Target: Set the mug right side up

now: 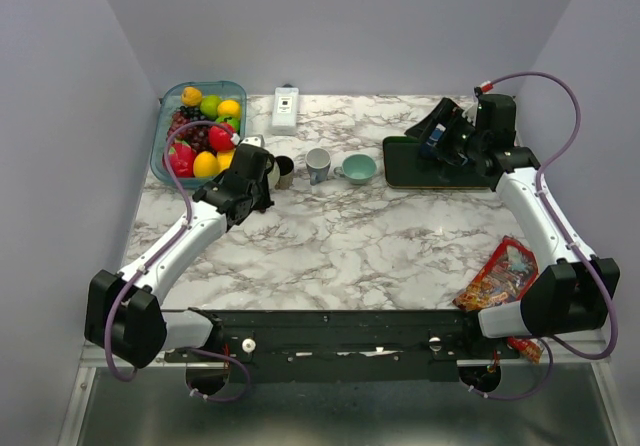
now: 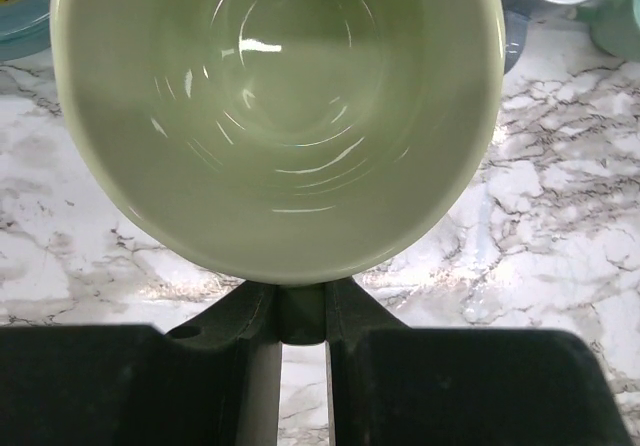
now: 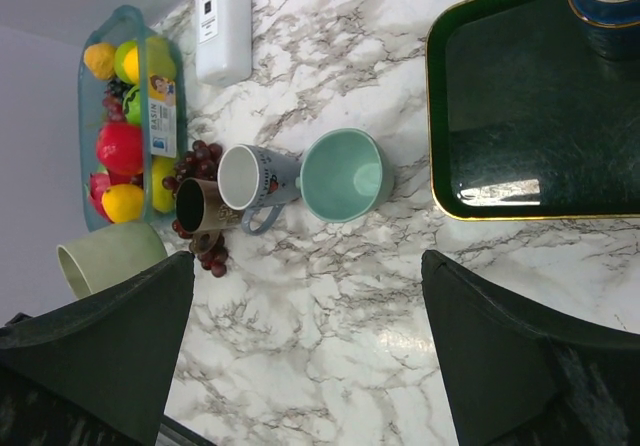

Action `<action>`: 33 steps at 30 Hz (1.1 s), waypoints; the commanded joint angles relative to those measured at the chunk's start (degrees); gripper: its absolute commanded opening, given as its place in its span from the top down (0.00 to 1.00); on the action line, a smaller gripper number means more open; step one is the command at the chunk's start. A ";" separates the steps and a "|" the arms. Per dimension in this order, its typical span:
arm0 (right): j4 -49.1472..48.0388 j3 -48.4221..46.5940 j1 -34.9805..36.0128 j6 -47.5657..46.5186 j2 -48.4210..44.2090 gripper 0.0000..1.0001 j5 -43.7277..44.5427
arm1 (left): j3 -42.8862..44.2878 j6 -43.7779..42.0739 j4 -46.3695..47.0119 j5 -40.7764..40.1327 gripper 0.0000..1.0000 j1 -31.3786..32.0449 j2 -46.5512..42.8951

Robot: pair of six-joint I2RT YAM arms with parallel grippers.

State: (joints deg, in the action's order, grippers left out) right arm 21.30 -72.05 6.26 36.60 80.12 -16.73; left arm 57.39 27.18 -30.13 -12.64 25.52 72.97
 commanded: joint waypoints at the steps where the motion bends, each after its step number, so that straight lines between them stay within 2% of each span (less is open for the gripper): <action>1: 1.82 -1.34 -0.02 0.23 0.13 0.00 2.05 | 0.10 2.53 3.68 -4.75 1.00 -0.64 -0.46; 11: 2.69 -3.44 -0.11 -0.04 1.71 0.00 1.62 | -2.01 2.79 6.75 -3.80 1.00 -1.08 -2.65; 16: 2.87 -3.89 -0.11 -0.04 2.24 0.00 1.26 | -3.07 3.23 4.56 -3.09 1.00 -1.08 -4.59; 25: 3.05 -3.80 -0.11 -0.04 3.47 0.00 0.21 | -8.51 2.88 3.94 8.94 1.00 -0.65 -6.61; 28: 3.48 -3.62 -0.02 -0.30 3.82 0.00 1.08 | -9.48 2.27 5.07 10.79 1.00 1.19 -6.88; 33: 6.29 -4.50 -0.11 -2.31 4.96 0.00 3.10 | -10.63 3.75 5.17 9.40 1.00 4.36 -4.42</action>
State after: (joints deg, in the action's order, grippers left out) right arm 23.90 -74.26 6.26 36.40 83.79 -15.77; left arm 46.46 29.98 -29.30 -4.05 27.83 68.20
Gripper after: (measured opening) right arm 0.997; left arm 0.247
